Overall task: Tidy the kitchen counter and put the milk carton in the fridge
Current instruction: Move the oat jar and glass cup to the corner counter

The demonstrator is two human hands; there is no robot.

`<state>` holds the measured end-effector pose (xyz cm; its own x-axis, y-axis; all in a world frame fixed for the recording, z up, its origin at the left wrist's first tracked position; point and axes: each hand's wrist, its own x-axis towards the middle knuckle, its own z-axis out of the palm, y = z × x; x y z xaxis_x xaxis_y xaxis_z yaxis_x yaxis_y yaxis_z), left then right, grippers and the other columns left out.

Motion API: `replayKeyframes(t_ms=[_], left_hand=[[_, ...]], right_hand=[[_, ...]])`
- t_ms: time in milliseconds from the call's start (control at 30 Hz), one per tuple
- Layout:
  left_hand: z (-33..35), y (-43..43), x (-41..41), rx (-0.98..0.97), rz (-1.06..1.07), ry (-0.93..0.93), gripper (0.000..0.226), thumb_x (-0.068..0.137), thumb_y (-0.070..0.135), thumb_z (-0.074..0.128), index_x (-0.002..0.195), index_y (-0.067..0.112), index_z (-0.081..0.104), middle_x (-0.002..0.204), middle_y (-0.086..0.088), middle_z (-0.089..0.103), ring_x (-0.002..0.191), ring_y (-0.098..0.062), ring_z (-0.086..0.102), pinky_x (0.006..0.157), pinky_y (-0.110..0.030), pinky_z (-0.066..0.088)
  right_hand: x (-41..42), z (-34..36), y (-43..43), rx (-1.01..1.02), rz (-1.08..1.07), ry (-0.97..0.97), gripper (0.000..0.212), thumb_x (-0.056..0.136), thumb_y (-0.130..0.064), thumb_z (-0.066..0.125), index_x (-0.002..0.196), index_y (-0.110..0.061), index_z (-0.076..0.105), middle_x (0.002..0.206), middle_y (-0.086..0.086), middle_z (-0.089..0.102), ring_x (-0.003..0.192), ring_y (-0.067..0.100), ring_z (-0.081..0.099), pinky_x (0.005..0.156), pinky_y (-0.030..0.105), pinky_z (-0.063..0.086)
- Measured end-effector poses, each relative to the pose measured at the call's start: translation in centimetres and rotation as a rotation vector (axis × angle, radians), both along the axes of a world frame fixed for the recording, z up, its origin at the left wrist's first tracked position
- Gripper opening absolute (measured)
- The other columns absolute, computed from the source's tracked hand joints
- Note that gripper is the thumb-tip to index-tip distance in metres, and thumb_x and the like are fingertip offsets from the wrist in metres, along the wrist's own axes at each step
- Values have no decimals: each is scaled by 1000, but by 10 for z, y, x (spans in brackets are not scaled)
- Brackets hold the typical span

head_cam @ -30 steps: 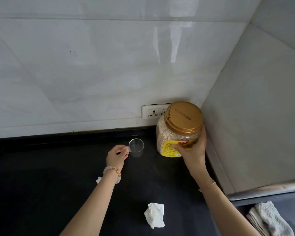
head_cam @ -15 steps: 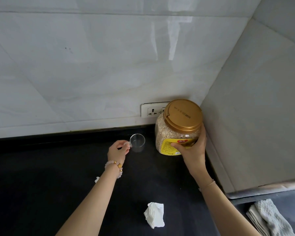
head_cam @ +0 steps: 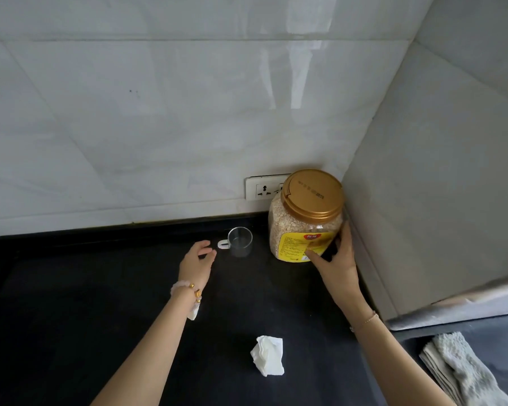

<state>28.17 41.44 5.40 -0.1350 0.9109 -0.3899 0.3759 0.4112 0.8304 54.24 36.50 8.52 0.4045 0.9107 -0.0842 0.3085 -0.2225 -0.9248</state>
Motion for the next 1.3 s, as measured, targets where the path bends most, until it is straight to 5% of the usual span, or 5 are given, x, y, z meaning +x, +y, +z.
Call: replayKeyframes(t_ms=[233,567,900,1067,1300], left_hand=[[33,-96,-15,121,-120,115,22,99,5,48,115,7,63,107,-6,68,105,-20,66,95,-32,51],[33,-217,-27,306,-254,122,41,96,3,54,83,42,55,86,16,66,83,21,62,71,5,47],[12,-326,-41,179,-156,-40,37,98,2,50,77,28,64,74,3,67,66,-7,67,59,-14,53],[5,-399,-21,139,-117,-112,35,98,5,48,74,25,64,62,6,64,63,-1,63,57,-9,50],[-63,-541,-8,-289,57,-152,34,100,6,44,73,21,59,71,3,61,58,-6,55,48,-10,41]], right_hand=[[1,4,-71,-212,78,-29,21,87,-16,58,105,-25,64,89,-6,70,90,16,65,81,29,50],[-15,2,-211,-211,38,27,25,89,-9,48,84,-24,68,79,0,72,77,15,69,75,32,52],[-48,-33,-336,-314,23,131,21,88,-8,51,77,-8,69,64,3,66,62,15,62,66,32,51],[-49,-72,-406,-427,111,131,23,86,-3,51,70,-9,66,56,2,64,55,16,58,56,27,45],[-5,-146,-507,-849,340,108,18,87,-6,55,73,-4,65,51,6,62,43,18,53,46,21,38]])
